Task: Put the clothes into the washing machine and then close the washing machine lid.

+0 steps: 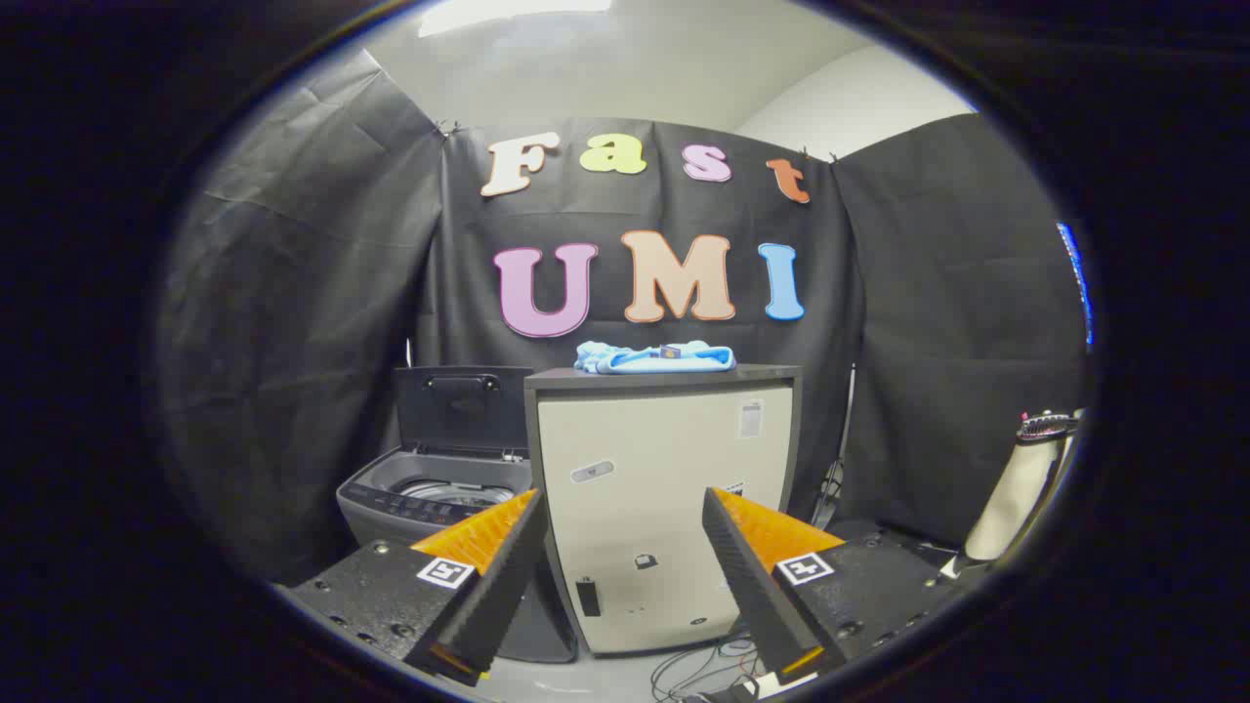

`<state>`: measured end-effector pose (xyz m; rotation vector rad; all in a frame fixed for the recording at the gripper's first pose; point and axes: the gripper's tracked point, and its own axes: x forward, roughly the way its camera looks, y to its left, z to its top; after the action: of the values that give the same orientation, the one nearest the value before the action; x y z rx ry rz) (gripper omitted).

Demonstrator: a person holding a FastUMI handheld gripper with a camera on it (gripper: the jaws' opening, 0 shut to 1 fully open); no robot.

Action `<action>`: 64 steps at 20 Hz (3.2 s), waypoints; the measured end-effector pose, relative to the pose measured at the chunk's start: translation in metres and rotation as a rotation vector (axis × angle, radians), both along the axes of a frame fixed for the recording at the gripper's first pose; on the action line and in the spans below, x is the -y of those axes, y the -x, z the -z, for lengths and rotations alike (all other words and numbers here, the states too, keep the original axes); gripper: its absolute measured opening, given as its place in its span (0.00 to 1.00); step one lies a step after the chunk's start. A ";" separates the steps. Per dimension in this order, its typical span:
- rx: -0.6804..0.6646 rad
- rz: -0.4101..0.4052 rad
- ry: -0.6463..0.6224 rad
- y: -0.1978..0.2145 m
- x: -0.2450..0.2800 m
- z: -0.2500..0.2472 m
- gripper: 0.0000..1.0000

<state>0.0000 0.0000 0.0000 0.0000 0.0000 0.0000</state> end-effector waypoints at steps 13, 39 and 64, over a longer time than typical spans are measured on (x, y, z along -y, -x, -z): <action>0.001 -0.012 -0.092 -0.015 -0.009 -0.009 0.95; -0.117 0.069 -0.022 -0.296 0.012 -0.145 0.97; -0.584 0.159 -0.073 -0.418 0.043 -0.050 0.23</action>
<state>0.4175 -0.0427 0.0504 0.0726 0.5836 -0.1595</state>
